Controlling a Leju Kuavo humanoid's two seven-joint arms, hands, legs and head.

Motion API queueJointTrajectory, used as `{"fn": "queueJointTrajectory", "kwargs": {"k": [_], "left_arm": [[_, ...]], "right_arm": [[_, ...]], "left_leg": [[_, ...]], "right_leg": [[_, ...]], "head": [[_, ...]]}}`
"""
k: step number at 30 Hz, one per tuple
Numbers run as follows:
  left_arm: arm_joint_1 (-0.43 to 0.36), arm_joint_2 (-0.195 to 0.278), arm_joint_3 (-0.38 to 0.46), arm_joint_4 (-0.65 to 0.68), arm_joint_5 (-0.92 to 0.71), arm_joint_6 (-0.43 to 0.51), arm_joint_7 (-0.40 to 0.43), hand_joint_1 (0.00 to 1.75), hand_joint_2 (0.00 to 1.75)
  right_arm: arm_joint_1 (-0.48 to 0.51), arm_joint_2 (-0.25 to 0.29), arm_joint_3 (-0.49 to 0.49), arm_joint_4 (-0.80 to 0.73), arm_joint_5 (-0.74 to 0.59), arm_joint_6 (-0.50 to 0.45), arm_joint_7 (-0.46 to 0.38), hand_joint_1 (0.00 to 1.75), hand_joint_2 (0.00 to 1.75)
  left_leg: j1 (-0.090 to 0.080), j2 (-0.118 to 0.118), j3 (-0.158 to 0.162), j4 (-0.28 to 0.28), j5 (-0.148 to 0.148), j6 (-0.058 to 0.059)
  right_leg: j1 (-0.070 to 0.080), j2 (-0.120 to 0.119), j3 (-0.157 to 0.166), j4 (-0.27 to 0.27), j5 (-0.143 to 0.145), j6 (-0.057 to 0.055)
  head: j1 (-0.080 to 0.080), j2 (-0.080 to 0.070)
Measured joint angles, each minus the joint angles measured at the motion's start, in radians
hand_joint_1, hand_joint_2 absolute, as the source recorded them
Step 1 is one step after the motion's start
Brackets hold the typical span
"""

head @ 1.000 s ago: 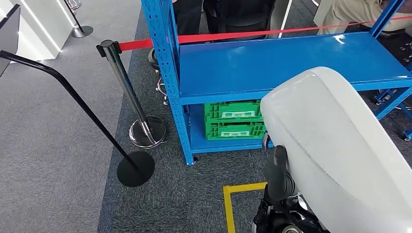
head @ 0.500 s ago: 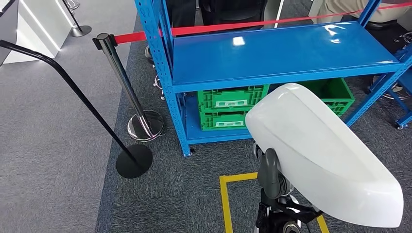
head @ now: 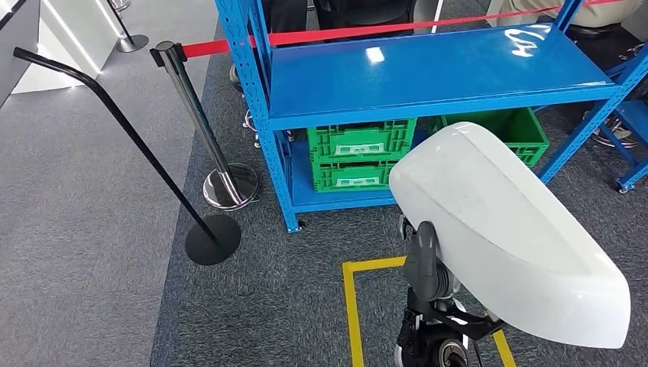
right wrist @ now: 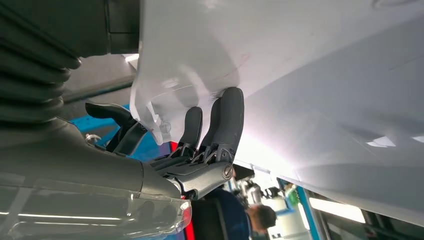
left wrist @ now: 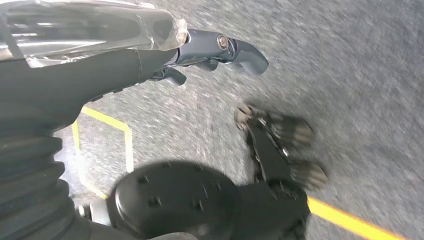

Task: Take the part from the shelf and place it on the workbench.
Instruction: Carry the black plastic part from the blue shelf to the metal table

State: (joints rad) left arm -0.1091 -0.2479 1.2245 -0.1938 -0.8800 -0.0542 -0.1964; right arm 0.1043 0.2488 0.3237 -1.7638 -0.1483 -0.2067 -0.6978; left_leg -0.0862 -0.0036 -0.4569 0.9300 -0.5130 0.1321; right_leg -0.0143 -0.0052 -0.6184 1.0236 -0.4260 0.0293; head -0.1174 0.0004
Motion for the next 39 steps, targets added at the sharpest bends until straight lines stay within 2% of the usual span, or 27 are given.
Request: {"fn": "queueJointTrajectory", "kwargs": {"k": [2,4,5,6,7,9,10,11,12,13,15,16,18,20,21,22,23,24,26,28,30,31,33,35,36,37,39], "left_arm": [[-0.002,0.0,0.0,-0.001,-0.001,0.0,0.003,0.0,1.75],[-0.003,-0.003,0.0,0.0,-0.002,-0.001,0.004,0.0,1.75],[-0.002,-0.005,0.0,0.0,-0.003,-0.002,0.005,0.0,1.75],[-0.002,-0.007,0.0,0.0,-0.004,-0.002,0.005,0.0,1.75],[-0.002,-0.008,0.0,0.0,-0.005,-0.003,0.005,0.0,1.75],[-0.003,-0.008,0.0,0.0,-0.009,-0.004,0.005,0.0,1.75],[-0.003,-0.006,0.0,-0.001,-0.01,-0.004,0.005,0.0,1.75],[-0.002,-0.006,0.0,-0.001,-0.01,-0.004,0.005,0.0,1.75],[-0.002,-0.007,0.0,-0.001,-0.01,-0.004,0.006,0.0,1.75],[-0.001,-0.007,0.0,-0.001,-0.011,-0.004,0.006,0.0,1.75],[0.001,-0.008,0.0,0.0,-0.011,-0.004,0.006,0.0,1.75],[0.002,-0.008,0.0,0.0,-0.01,-0.004,0.006,0.0,1.75],[0.002,-0.01,0.0,0.0,-0.01,-0.004,0.005,0.0,1.75],[-0.001,-0.011,0.0,0.0,-0.009,-0.005,0.003,0.0,1.75],[-0.002,-0.011,0.0,0.0,-0.008,-0.006,0.001,0.0,1.75],[-0.002,-0.011,0.0,0.0,-0.008,-0.006,-0.004,0.0,1.75],[-0.002,-0.011,0.0,0.0,-0.007,-0.007,-0.012,0.0,1.75],[-0.002,-0.012,0.0,0.0,-0.005,-0.008,-0.024,0.0,1.75],[-0.005,-0.013,0.0,-0.001,-0.001,-0.009,-0.046,0.0,1.75],[-0.009,-0.013,0.0,-0.002,0.0,-0.011,-0.058,0.0,1.75],[-0.01,-0.014,0.0,-0.002,0.0,-0.013,-0.063,0.0,1.75],[-0.01,-0.014,0.0,-0.002,0.0,-0.014,-0.064,0.0,1.75],[-0.009,-0.014,0.0,-0.002,-0.002,-0.015,-0.066,0.0,1.75],[-0.008,-0.015,0.0,-0.001,-0.007,-0.017,-0.067,0.0,1.75],[-0.007,-0.016,0.0,-0.001,-0.009,-0.018,-0.067,0.0,1.75],[-0.007,-0.017,0.0,-0.001,-0.011,-0.019,-0.067,0.0,1.75],[-0.006,-0.019,0.0,0.0,-0.013,-0.019,-0.067,0.0,1.75]], "right_arm": [[-0.001,0.002,0.0,0.0,0.002,-0.009,0.0,1.75,0.0],[-0.002,0.0,0.0,0.001,0.001,-0.019,0.0,1.75,0.0],[-0.001,-0.001,0.0,0.001,0.001,-0.024,0.0,1.75,0.0],[-0.001,-0.003,0.0,0.001,0.001,-0.029,0.0,1.75,0.0],[-0.001,-0.004,0.0,0.001,0.002,-0.033,0.0,1.75,0.0],[-0.002,-0.006,0.0,0.001,0.003,-0.039,0.0,1.75,0.0],[-0.002,-0.006,0.001,0.001,0.004,-0.041,0.0,1.75,0.0],[-0.001,-0.007,0.002,0.001,0.004,-0.042,0.0,1.75,0.0],[-0.001,-0.007,0.004,0.001,0.005,-0.042,0.0,1.75,0.0],[-0.001,-0.007,0.006,0.001,0.007,-0.041,0.0,1.75,0.0],[-0.001,-0.008,0.008,0.001,0.016,-0.04,-0.001,1.75,0.0],[-0.002,-0.008,0.009,0.001,0.02,-0.038,-0.001,1.75,0.0],[-0.004,-0.006,0.009,0.0,0.026,-0.036,-0.001,1.75,0.0],[-0.004,-0.005,0.01,0.0,0.034,-0.035,-0.001,1.75,0.0],[-0.004,-0.005,0.01,0.0,0.038,-0.035,-0.001,1.75,0.0],[-0.004,-0.005,0.01,0.0,0.04,-0.035,-0.001,1.75,0.0],[-0.004,-0.005,0.01,0.0,0.042,-0.036,-0.001,1.75,0.0],[-0.005,-0.005,0.01,-0.001,0.045,-0.036,-0.001,1.75,0.0],[-0.005,-0.003,0.011,-0.005,0.053,-0.038,-0.002,1.75,0.0],[-0.006,-0.001,0.013,-0.009,0.061,-0.041,-0.002,1.75,0.0],[-0.006,0.001,0.015,-0.013,0.071,-0.047,-0.002,1.75,0.0],[-0.005,0.002,0.015,-0.014,0.077,-0.051,-0.002,1.75,0.0],[-0.004,0.0,0.014,-0.016,0.09,-0.06,-0.002,1.75,0.0],[0.001,-0.002,0.014,-0.017,0.109,-0.076,-0.002,1.75,0.0],[0.004,-0.004,0.014,-0.017,0.119,-0.085,-0.002,1.75,0.0],[0.006,-0.006,0.014,-0.017,0.132,-0.097,-0.002,1.75,0.0],[0.007,-0.009,0.017,-0.019,0.152,-0.119,-0.002,1.75,0.0]], "left_leg": [[0.012,0.005,-0.011,-0.028,0.036,-0.001],[0.02,0.009,-0.039,-0.026,0.058,-0.013],[0.025,0.011,-0.057,-0.02,0.068,-0.021],[0.031,0.013,-0.077,-0.012,0.077,-0.029],[0.038,0.015,-0.099,0.0,0.084,-0.038],[0.053,0.017,-0.148,0.038,0.094,-0.054],[0.056,0.016,-0.173,0.063,0.095,-0.061],[0.056,0.014,-0.194,0.088,0.096,-0.067],[0.055,0.012,-0.209,0.108,0.097,-0.07],[0.054,0.01,-0.218,0.12,0.1,-0.07],[0.058,0.008,-0.227,0.127,0.104,-0.073],[0.061,0.006,-0.233,0.136,0.085,-0.079],[0.07,0.004,-0.254,0.206,-0.004,-0.096],[0.079,0.004,-0.276,0.33,-0.094,-0.108],[0.083,0.004,-0.277,0.376,-0.108,-0.11],[0.085,0.004,-0.262,0.392,-0.101,-0.109],[0.086,0.004,-0.227,0.37,-0.079,-0.106],[0.085,0.003,-0.175,0.313,-0.056,-0.1],[0.078,0.002,-0.053,0.153,-0.054,-0.085],[0.067,0.001,0.007,0.06,-0.074,-0.08],[0.06,0.002,0.005,0.032,-0.053,-0.078],[0.06,0.003,0.002,0.016,-0.036,-0.075],[0.062,0.007,-0.008,-0.006,-0.002,-0.071],[0.057,0.011,-0.028,-0.003,0.014,-0.069],[0.054,0.012,-0.038,0.001,0.019,-0.068],[0.051,0.013,-0.049,0.008,0.022,-0.068],[0.048,0.013,-0.067,0.028,0.025,-0.068]], "right_leg": [[0.004,0.003,-0.018,0.041,-0.057,0.005],[0.004,0.004,-0.046,0.151,-0.148,0.017],[0.001,0.004,-0.055,0.211,-0.173,0.025],[-0.002,0.004,-0.053,0.25,-0.174,0.033],[-0.006,0.004,-0.038,0.259,-0.154,0.043],[-0.02,0.003,0.037,0.176,-0.109,0.067],[-0.024,0.003,0.08,0.113,-0.112,0.079],[-0.027,0.004,0.108,0.068,-0.125,0.08],[-0.026,0.004,0.121,0.043,-0.146,0.072],[-0.023,0.004,0.122,0.038,-0.155,0.056],[-0.024,0.001,0.105,0.046,-0.148,0.019],[-0.024,0.0,0.094,0.046,-0.137,0.007],[-0.024,-0.001,0.067,0.046,-0.113,-0.01],[-0.024,-0.002,0.038,0.047,-0.087,-0.01],[-0.024,-0.003,0.024,0.047,-0.075,-0.008],[-0.024,-0.004,0.01,0.047,-0.064,-0.007],[-0.024,-0.004,-0.004,0.047,-0.053,-0.005],[-0.024,-0.004,-0.015,0.047,-0.043,-0.003],[-0.027,-0.003,-0.028,0.043,-0.025,0.003],[-0.035,-0.006,-0.027,0.03,-0.007,0.017],[-0.041,-0.008,-0.023,0.012,0.014,0.033],[-0.04,-0.007,-0.029,0.015,0.011,0.036],[-0.033,-0.003,-0.058,0.081,-0.042,0.035],[-0.023,0.0,-0.096,0.205,-0.123,0.032],[-0.019,0.0,-0.103,0.251,-0.146,0.031],[-0.014,0.001,-0.092,0.264,-0.153,0.029],[-0.008,0.001,-0.014,0.176,-0.122,0.022]], "head": [[0.0,0.0],[0.002,0.0],[0.002,0.0],[0.002,0.0],[0.002,0.0],[0.002,0.0],[0.005,0.0],[0.008,0.0],[0.008,0.0],[0.009,0.0],[0.005,0.0],[0.005,0.0],[0.003,0.0],[0.001,0.0],[0.001,0.0],[0.001,0.0],[0.001,0.0],[0.001,0.0],[0.002,0.0],[0.002,0.0],[0.0,0.0],[0.0,0.0],[0.004,0.0],[0.006,0.0],[0.007,0.0],[0.007,0.0],[0.007,0.0]]}}
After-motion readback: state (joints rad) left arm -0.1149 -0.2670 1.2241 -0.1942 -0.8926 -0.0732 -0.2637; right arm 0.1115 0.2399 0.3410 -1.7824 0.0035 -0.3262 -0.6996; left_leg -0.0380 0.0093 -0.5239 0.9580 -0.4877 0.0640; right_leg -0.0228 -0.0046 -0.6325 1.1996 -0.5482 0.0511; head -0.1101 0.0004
